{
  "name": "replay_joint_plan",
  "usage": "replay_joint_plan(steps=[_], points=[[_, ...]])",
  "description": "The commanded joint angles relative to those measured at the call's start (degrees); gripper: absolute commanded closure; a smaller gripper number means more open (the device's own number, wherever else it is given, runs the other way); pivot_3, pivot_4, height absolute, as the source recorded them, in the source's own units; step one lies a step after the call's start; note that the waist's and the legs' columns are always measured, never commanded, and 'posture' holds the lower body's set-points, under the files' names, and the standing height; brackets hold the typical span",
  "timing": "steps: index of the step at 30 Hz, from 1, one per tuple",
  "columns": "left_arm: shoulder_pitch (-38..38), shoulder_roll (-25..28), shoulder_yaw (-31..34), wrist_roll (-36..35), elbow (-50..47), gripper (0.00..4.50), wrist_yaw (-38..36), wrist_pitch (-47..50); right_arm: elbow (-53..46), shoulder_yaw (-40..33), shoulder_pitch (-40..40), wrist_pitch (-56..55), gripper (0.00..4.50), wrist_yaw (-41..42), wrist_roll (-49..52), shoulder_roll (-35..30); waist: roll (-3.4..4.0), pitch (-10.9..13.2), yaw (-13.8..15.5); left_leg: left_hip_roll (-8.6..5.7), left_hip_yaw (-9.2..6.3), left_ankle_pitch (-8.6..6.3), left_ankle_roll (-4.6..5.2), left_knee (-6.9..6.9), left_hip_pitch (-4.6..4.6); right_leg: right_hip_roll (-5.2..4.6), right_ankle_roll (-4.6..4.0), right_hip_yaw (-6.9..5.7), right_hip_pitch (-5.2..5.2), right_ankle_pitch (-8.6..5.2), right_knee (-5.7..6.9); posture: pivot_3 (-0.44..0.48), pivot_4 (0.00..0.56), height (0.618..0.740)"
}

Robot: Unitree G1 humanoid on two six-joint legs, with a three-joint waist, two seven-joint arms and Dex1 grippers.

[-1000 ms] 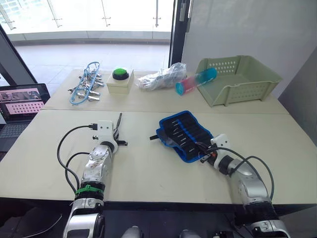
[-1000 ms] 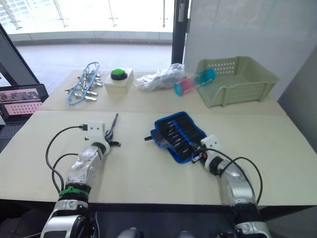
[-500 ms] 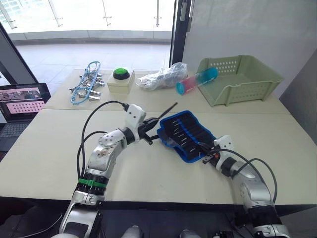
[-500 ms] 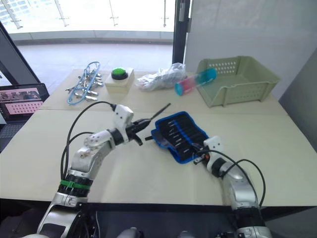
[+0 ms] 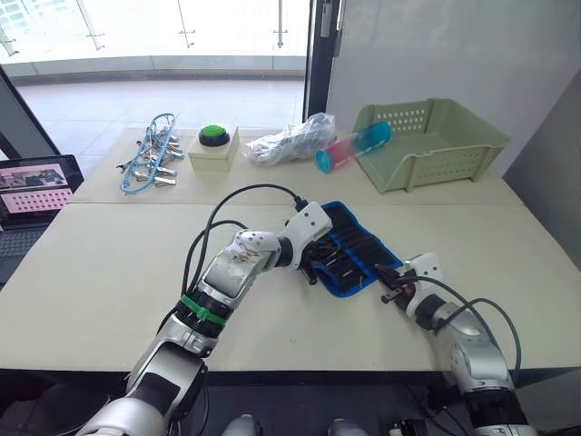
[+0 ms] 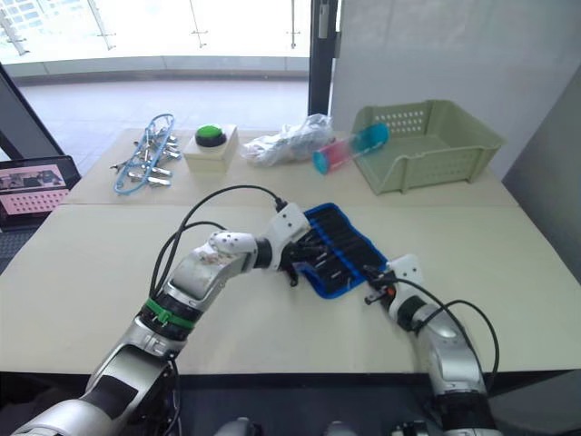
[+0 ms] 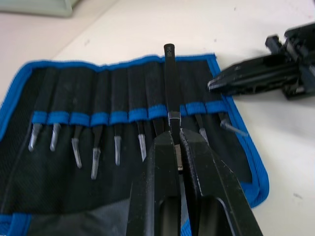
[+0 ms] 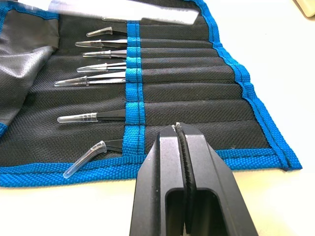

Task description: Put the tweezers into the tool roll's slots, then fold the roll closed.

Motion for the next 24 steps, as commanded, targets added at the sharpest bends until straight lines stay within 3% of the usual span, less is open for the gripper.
replay_joint_plan(steps=[1,6,14,24], points=[[-0.2,1.7,-0.3,0.4,-3.2,4.48,-1.4,1.9,-0.3,-0.1,0.3,0.3,4.5,-0.6,-0.3,0.1,0.0,0.0,0.0,0.0,-0.01,0.0,0.0,0.0,0.0,0.0,0.0,0.0,0.0,0.0,0.0,0.0,0.15,0.74],[3.9,4.9,-1.3,0.4,-6.3,4.48,-2.9,4.5,0.9,0.5,-0.7,1.2,4.5,-0.7,0.0,1.1,0.01,0.0,-0.4,0.03,-0.11,0.0,0.0,-0.01,0.04,0.0,0.0,0.02,0.0,0.0,0.02,0.0,0.15,0.74],[5.2,5.5,-1.5,0.4,-7.7,4.48,-3.5,6.0,2.4,1.4,-1.4,0.8,4.5,-0.6,-0.9,1.2,0.01,0.0,-0.5,0.01,-0.16,0.0,0.0,0.0,0.04,-0.02,0.0,0.02,0.01,0.0,0.03,0.0,0.15,0.74],[2.2,-1.1,-1.5,2.9,0.5,4.48,0.4,1.7,2.8,1.9,-1.5,1.0,4.5,-0.4,-1.1,1.1,0.01,0.0,-0.5,-0.02,-0.11,0.0,0.0,0.03,0.04,-0.04,0.0,0.01,0.04,0.0,0.03,0.0,0.15,0.74]])
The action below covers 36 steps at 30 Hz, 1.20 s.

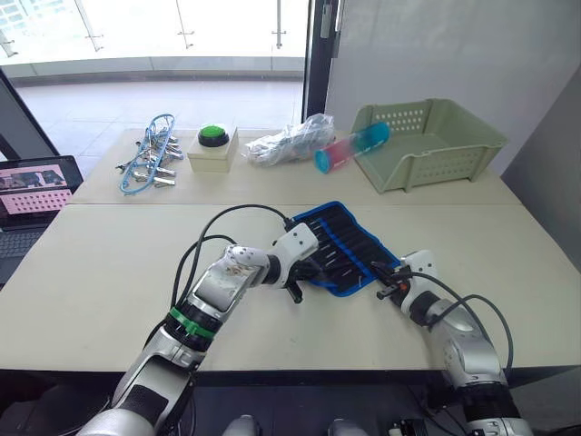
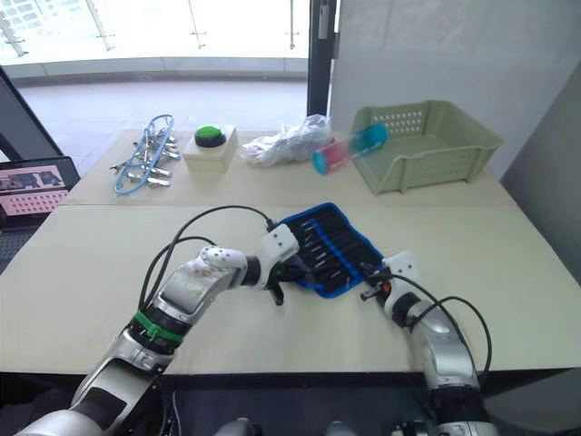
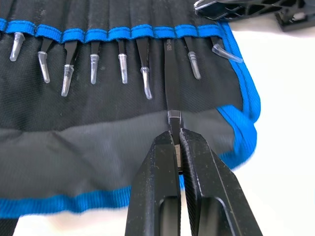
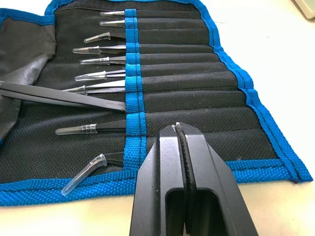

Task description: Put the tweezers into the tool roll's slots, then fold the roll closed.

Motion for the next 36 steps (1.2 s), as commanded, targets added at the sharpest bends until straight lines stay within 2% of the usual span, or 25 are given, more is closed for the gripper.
replay_joint_plan(steps=[1,13,18,27,30,32,33,36], points=[[-1.9,-1.5,-0.4,1.2,2.2,4.48,0.7,-2.7,0.9,1.2,0.5,0.7,4.5,0.6,-0.9,0.0,0.0,0.0,0.0,-0.01,0.01,0.0,0.0,0.0,0.0,0.0,0.0,0.0,0.0,0.0,0.0,0.0,0.15,0.74],[-7.3,-13.5,0.3,3.1,21.2,4.48,3.2,-13.5,1.6,2.6,0.1,0.4,4.5,0.9,-1.7,0.2,0.0,0.0,0.3,-0.06,0.15,0.0,0.0,0.04,-0.01,-0.03,0.0,-0.03,0.04,0.0,0.0,0.0,0.15,0.74],[-10.1,-16.2,0.3,5.4,28.7,4.48,3.9,-17.5,1.2,2.8,0.0,0.9,4.5,1.2,-2.0,0.1,-0.01,0.0,1.0,-0.09,0.28,0.0,0.0,0.07,-0.01,-0.05,0.01,-0.02,0.05,0.0,0.0,0.0,0.15,0.74],[-11.3,-19.0,3.4,6.3,32.7,4.48,5.6,-21.5,1.8,2.2,-0.4,0.8,4.5,1.5,-2.0,-0.5,-0.01,0.0,1.2,-0.09,0.31,0.0,0.0,0.08,-0.01,-0.05,0.01,-0.01,0.05,0.0,0.0,0.0,0.15,0.74],[-10.4,-19.2,4.6,5.9,31.3,4.48,5.7,-20.5,2.1,2.1,-0.6,0.6,4.5,1.6,-2.1,-0.6,-0.01,0.0,1.2,-0.1,0.31,0.0,0.01,0.09,-0.01,-0.06,0.02,-0.01,0.05,0.01,0.0,0.0,0.15,0.74],[-8.9,-18.4,6.3,4.9,28.2,3.7,6.0,-19.1,2.3,1.9,-0.8,0.6,4.5,1.7,-2.1,-0.7,-0.01,0.0,1.1,-0.09,0.31,0.01,0.01,0.09,-0.01,-0.05,0.02,-0.01,0.05,0.01,0.01,0.0,0.15,0.74],[-8.1,-17.7,6.8,4.8,26.0,3.44,6.1,-19.0,2.2,1.8,-0.8,0.5,4.5,1.7,-2.1,-0.7,-0.01,0.0,1.0,-0.09,0.3,0.01,0.01,0.09,-0.01,-0.06,0.02,-0.01,0.05,0.01,0.01,0.0,0.15,0.74],[-5.0,-13.6,5.7,6.2,15.2,2.37,4.6,-17.6,2.0,1.4,-0.7,0.3,4.5,2.0,-1.7,-1.0,0.0,0.0,0.7,-0.02,0.3,0.01,0.01,0.06,-0.01,-0.01,0.02,0.0,0.01,0.01,0.03,0.0,0.15,0.74]])
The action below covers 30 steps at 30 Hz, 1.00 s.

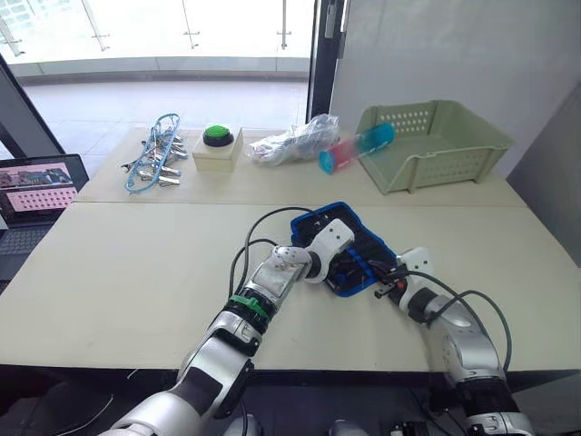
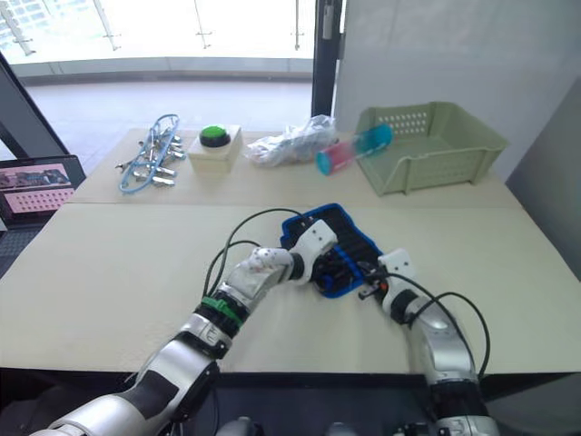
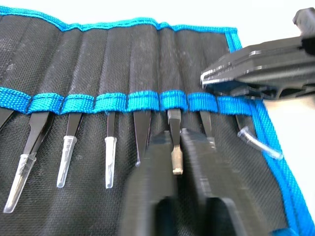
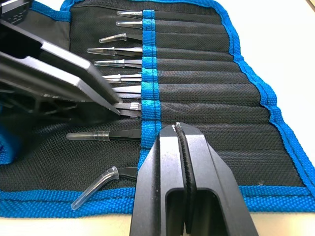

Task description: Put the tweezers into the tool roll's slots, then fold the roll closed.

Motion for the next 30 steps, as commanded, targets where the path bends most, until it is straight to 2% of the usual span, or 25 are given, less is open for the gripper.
replay_joint_plan(steps=[1,4,7,12,14,16,18,19,23,30], points=[[2.6,4.2,-0.2,0.0,-14.6,2.09,-1.9,1.9,0.7,0.0,1.1,0.5,4.5,0.8,-0.1,-0.5,0.0,0.0,-0.3,0.03,0.0,0.0,0.0,0.0,0.0,0.02,0.0,0.0,-0.01,0.0,0.0,0.0,0.15,0.74],[5.5,8.9,2.6,-3.2,-25.9,1.14,-4.3,4.9,-0.7,-0.7,1.1,0.1,4.5,2.2,0.9,-1.2,0.01,0.0,-0.5,0.07,-0.01,0.01,-0.01,-0.02,0.0,0.02,0.0,0.01,-0.02,0.0,0.01,0.0,0.15,0.74],[7.3,15.2,5.7,-5.0,-32.0,0.07,-6.5,6.0,-3.9,-2.3,1.1,1.5,4.5,3.6,3.9,-1.4,0.01,0.0,-0.4,0.1,-0.14,0.01,-0.01,-0.01,-0.01,0.0,0.0,0.01,-0.02,0.0,0.01,0.0,0.15,0.74],[12.0,23.5,12.1,-9.6,-37.7,0.03,-9.8,5.0,-11.6,-4.4,1.8,5.8,4.5,5.8,8.6,-3.4,0.14,0.1,-0.5,0.09,-0.33,0.0,0.0,-0.02,-0.02,-0.02,0.0,0.03,-0.06,0.0,0.0,0.0,0.15,0.74],[16.4,27.7,16.2,-12.0,-38.9,0.03,-12.6,2.8,-14.9,-5.8,2.1,6.5,4.5,7.1,10.1,-5.4,0.17,0.1,-0.5,0.1,-0.37,0.0,0.0,-0.03,-0.03,-0.02,0.0,0.02,-0.07,0.0,0.0,0.0,0.15,0.74],[21.3,32.9,17.6,-12.1,-38.5,0.03,-15.6,1.3,-16.8,-7.0,3.3,6.8,4.5,9.7,11.3,-8.1,0.23,0.1,-0.6,0.11,-0.38,-0.01,0.01,-0.05,-0.02,-0.02,0.0,0.02,-0.09,0.0,0.0,0.0,0.15,0.74],[24.9,35.4,19.0,-13.8,-38.5,0.03,-17.5,0.7,-17.7,-7.6,5.0,6.7,4.5,11.7,11.5,-10.6,0.25,0.1,-0.7,0.11,-0.38,-0.02,0.02,-0.11,0.0,-0.01,0.0,0.02,-0.09,0.0,-0.02,0.0,0.15,0.74],[26.4,36.2,20.1,-14.7,-38.5,0.0,-17.8,0.4,-18.5,-7.9,6.1,7.1,3.95,12.5,11.7,-11.8,0.25,0.1,-0.5,0.11,-0.41,-0.02,0.03,-0.11,0.0,-0.02,0.0,0.01,-0.08,0.0,-0.01,0.0,0.15,0.74],[33.2,40.0,26.5,-18.0,-37.8,0.0,-19.1,0.0,-21.8,-11.3,12.8,8.2,2.6,15.4,14.5,-14.7,0.27,0.2,0.4,0.1,-0.43,-0.03,0.04,-0.09,-0.08,-0.07,0.0,0.01,-0.07,0.0,-0.12,0.0,0.15,0.74],[41.3,43.4,33.7,-20.1,-36.6,0.0,-19.0,-3.1,-22.4,-14.8,19.4,8.6,0.18,16.5,16.4,-15.3,0.38,0.2,0.4,0.17,-0.4,-0.03,0.05,-0.13,0.03,-0.06,-0.01,0.05,-0.04,0.0,-0.1,0.0,0.15,0.74]])
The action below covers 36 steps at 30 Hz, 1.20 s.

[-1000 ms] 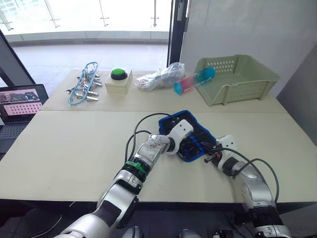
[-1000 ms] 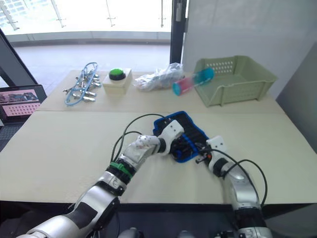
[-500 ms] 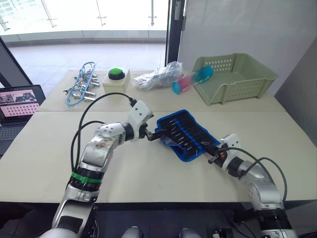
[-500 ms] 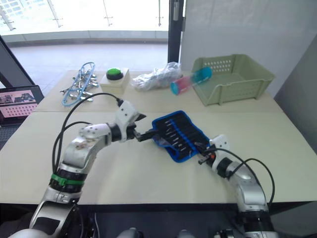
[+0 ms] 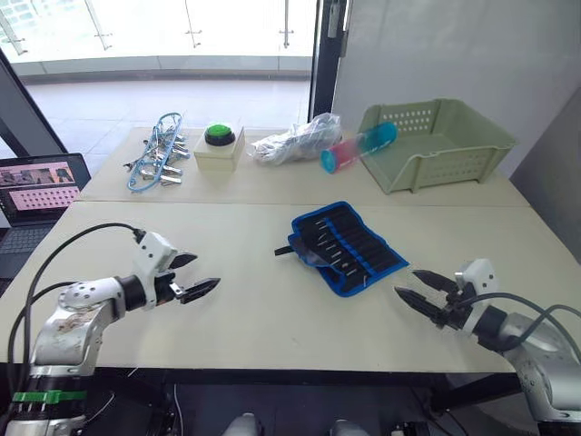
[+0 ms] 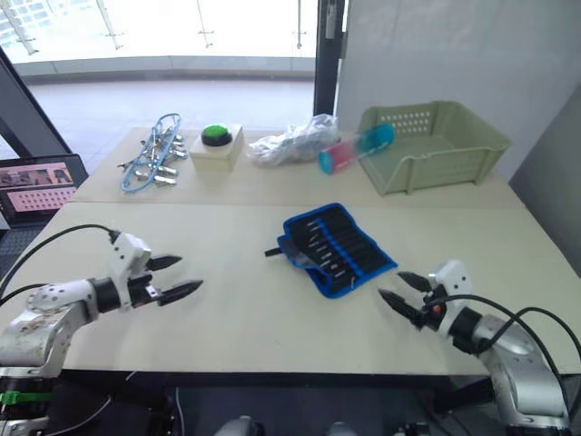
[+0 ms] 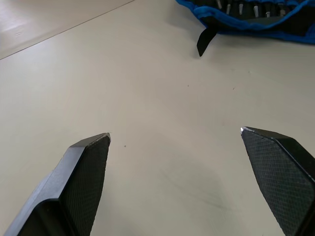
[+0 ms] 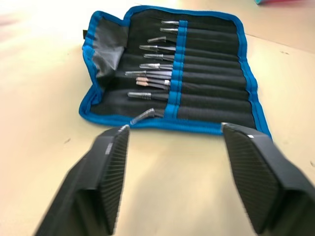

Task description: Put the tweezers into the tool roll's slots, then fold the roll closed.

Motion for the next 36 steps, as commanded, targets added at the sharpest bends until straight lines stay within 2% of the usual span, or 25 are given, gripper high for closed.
replay_joint_plan(steps=[1,7,9,13,15,19,23,28,31,35,36], points=[[2.3,1.1,3.7,-2.2,-0.6,0.0,0.2,-1.1,-2.5,-3.4,1.5,0.5,0.02,0.5,3.2,-0.4,0.07,0.0,0.0,0.01,0.0,0.0,0.0,-0.01,-0.01,0.0,0.0,0.01,-0.01,0.0,0.0,0.0,0.15,0.74],[5.7,1.3,3.8,-1.0,0.1,0.0,0.1,-4.6,-3.3,-4.0,2.4,0.6,0.02,0.0,4.1,-0.2,0.09,0.1,0.0,0.01,0.02,0.0,0.0,-0.01,0.0,0.0,0.0,0.03,-0.01,0.0,0.01,0.0,0.15,0.74],[4.8,1.1,2.9,-0.4,0.3,0.0,0.7,-5.6,-4.0,-3.8,2.0,1.3,0.02,-1.0,3.6,-0.5,0.09,0.1,0.0,0.01,0.02,0.0,0.0,-0.01,-0.01,0.0,0.0,0.03,-0.01,0.0,0.01,0.0,0.15,0.74],[0.7,1.0,-0.8,5.4,3.8,0.0,3.9,-12.5,-6.3,-2.5,0.4,2.6,0.02,-3.7,1.8,-0.6,0.1,0.1,0.2,-0.03,0.02,0.0,-0.01,0.0,-0.01,-0.02,0.0,0.02,0.0,0.0,0.01,0.0,0.15,0.74],[-1.4,-0.1,-1.3,2.9,4.7,0.0,1.6,-13.3,-9.6,-1.2,-0.1,4.1,0.02,-6.2,1.1,-0.2,0.1,0.1,0.1,-0.03,0.02,0.0,-0.01,0.0,-0.02,-0.01,0.0,0.02,-0.01,0.0,0.01,0.0,0.15,0.74],[-4.9,0.5,-4.9,3.5,5.9,0.0,-2.0,-16.9,-16.4,2.7,-0.7,6.4,0.02,-9.4,-1.4,-0.6,0.11,0.1,-0.1,-0.01,0.03,0.0,-0.01,-0.01,-0.06,0.01,0.0,0.01,-0.07,0.0,0.03,0.0,0.15,0.74],[-11.1,1.9,-9.8,1.8,8.8,0.0,-10.3,-14.4,-22.3,8.8,-4.5,9.6,0.02,-15.2,-5.3,1.3,0.11,0.1,-0.2,-0.02,0.03,0.0,-0.01,0.0,-0.06,0.06,0.0,-0.01,-0.07,0.0,0.06,0.0,0.15,0.74],[-16.1,1.6,-14.0,3.2,13.7,0.0,-15.5,-16.5,-20.6,19.9,-9.4,8.8,0.02,-20.3,-18.3,1.8,0.11,0.1,-0.2,-0.12,0.05,0.01,-0.01,0.01,-0.06,0.07,0.0,-0.06,-0.1,0.0,0.08,0.0,0.15,0.74],[-17.2,1.3,-16.5,4.8,15.5,0.0,-17.9,-18.9,-19.0,23.2,-12.5,10.5,0.02,-23.4,-20.5,6.1,0.12,0.1,-0.6,-0.1,0.06,0.01,-0.01,0.01,-0.05,0.09,0.0,-0.06,-0.14,0.0,0.1,0.0,0.15,0.74],[-18.3,1.1,-17.6,4.6,16.2,0.0,-18.8,-19.6,-17.8,24.9,-13.1,11.3,0.02,-23.9,-22.5,7.7,0.12,0.1,-0.6,-0.11,0.01,0.01,0.0,0.02,-0.11,0.08,0.0,-0.08,-0.19,0.0,0.18,0.0,0.15,0.74],[-18.7,1.0,-17.8,4.9,16.5,0.0,-18.8,-20.2,-17.0,25.1,-13.6,11.0,0.26,-24.1,-22.8,8.4,0.11,0.1,-0.6,-0.13,-0.02,0.01,0.0,0.02,-0.12,0.06,0.0,-0.08,-0.19,0.0,0.2,0.0,0.15,0.74]])
